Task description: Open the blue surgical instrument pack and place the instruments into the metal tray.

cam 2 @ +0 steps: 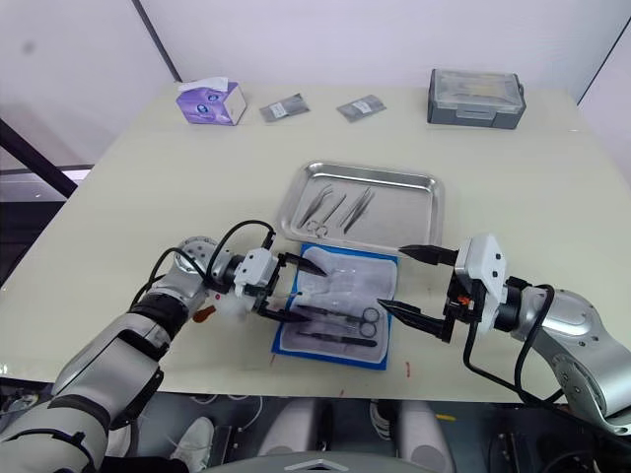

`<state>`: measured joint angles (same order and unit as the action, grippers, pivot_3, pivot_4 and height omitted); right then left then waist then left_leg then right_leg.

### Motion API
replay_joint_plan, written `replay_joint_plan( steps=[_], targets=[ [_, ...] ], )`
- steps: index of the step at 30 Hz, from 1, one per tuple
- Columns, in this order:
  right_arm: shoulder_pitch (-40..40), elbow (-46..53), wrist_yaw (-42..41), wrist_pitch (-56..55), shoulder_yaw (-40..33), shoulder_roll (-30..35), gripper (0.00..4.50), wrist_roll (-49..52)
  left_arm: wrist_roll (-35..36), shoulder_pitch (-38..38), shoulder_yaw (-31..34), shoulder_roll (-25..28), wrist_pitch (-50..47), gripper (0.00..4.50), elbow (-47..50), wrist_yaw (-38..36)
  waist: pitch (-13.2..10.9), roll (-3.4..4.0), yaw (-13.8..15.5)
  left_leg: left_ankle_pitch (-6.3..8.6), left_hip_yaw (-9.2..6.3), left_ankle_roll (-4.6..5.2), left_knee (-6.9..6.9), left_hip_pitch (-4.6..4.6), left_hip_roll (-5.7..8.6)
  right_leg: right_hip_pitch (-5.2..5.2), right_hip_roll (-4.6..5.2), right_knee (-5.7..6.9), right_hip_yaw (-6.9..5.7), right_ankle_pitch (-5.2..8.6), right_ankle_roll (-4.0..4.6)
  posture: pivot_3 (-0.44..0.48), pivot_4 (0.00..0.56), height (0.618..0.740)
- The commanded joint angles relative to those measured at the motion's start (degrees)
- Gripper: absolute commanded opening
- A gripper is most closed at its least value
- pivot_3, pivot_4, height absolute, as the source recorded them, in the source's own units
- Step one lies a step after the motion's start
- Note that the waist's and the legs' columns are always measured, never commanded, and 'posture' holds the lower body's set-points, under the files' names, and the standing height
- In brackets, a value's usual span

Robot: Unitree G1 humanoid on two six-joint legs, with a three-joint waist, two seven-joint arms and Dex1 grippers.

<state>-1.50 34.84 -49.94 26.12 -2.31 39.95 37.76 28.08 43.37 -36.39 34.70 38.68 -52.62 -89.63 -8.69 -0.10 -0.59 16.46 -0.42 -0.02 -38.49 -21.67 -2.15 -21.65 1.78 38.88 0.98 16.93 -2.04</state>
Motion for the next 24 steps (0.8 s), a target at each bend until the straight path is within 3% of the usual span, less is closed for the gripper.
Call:
replay_joint_plan(
  steps=[1, 9, 24],
  targets=[
    [-0.9, 0.5, -1.4, 0.3, 2.3, 1.3, 4.5, -1.5, -5.1, -0.7, -6.4, 0.8, 0.1, 4.42, -4.2, -2.9, 0.1, 0.03, 0.0, 0.0, 0.0, 0.0, 0.0, 0.0, 0.01, 0.03, 0.0, -0.03, 0.02, 0.0, 0.0, 0.0, 0.15, 0.74],
    [-1.6, -1.9, -1.0, -2.1, 8.5, 0.8, 4.5, -9.5, -0.9, 0.8, -11.1, 3.4, 0.1, 4.42, -1.8, -2.9, 0.3, -0.12, -0.3, 0.0, -0.01, 0.0, 0.01, 0.01, -0.03, 0.01, -0.05, -0.02, 0.02, 0.01, 0.01, 0.0, 0.15, 0.74],
    [-1.3, -3.4, -1.6, -4.6, 9.2, -0.6, 4.5, -11.9, 11.3, 1.6, -16.9, 9.3, -0.3, 4.42, 6.4, -2.9, 0.0, -0.54, -0.4, 0.0, -0.13, 0.0, 0.02, -0.06, -0.09, -0.09, -0.11, -0.03, 0.03, 0.02, 0.03, 0.0, 0.15, 0.74]
  ],
)
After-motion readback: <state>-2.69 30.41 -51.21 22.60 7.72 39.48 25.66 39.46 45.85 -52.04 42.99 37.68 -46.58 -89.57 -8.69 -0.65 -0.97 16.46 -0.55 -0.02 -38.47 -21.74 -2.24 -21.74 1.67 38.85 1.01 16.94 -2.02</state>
